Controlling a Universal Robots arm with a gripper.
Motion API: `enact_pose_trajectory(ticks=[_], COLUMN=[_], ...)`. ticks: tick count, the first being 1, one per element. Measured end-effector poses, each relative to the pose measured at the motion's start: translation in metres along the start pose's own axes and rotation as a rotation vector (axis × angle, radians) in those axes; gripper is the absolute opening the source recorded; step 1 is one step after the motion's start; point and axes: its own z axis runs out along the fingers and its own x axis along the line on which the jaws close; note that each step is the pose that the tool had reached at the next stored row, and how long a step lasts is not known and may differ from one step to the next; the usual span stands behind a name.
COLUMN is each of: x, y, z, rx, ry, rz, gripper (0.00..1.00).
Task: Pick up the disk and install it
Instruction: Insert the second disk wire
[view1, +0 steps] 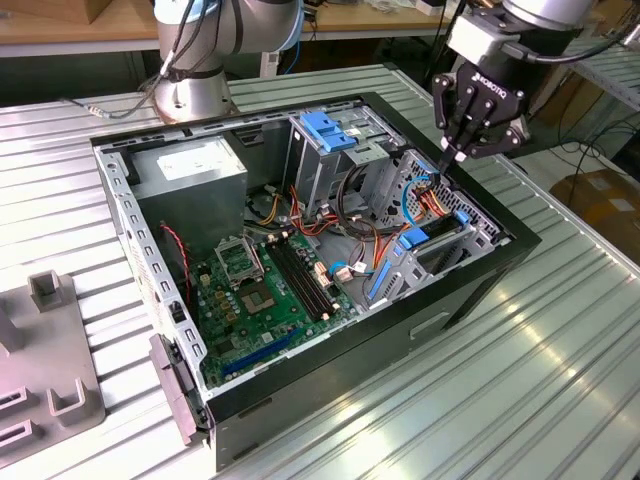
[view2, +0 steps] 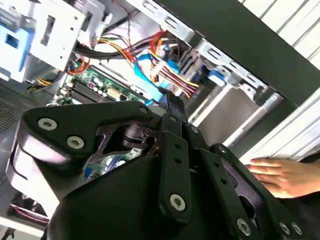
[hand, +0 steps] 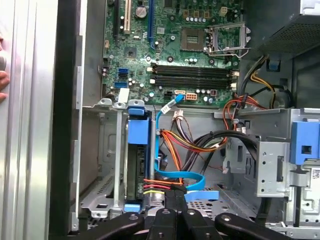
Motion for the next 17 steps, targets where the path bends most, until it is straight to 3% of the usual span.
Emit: enact_pose_trajectory(ticks=[1,3,5,6,7,11,12,13,15,17], x=[-0.0054,-0.0099,-0.0155,-0.0185,-0.0203,-0.0253,-0.0269,-0.0285,-0.0317,-0.0327], y=[-0.0003,-0.0005,-0.0008,-0.0010,-0.0011,-0.0014,-0.0015,-0.0015,-0.0017,-0.0018], z=[0.0002,0.0014,0.0023,0.0028,0.0029,0.0034,0.0036,0.0040,0.0062,0.0082], rx=[-0.0004,-0.0021,-0.0045,-0.0061,-0.0077,-0.0160,-0.0181,-0.0194,-0.0197,-0.0197], ry=[0.0024,0.0143,0.0295,0.0411,0.0555,0.1287,0.1443,0.1536,0.1556,0.1566], rz=[0.000,0.000,0.000,0.000,0.000,0.001,0.001,0.001,0.001,0.001], gripper=[0.10,0.10,0.10,0.10,0.10,0.10,0.10,0.10,0.11,0.23])
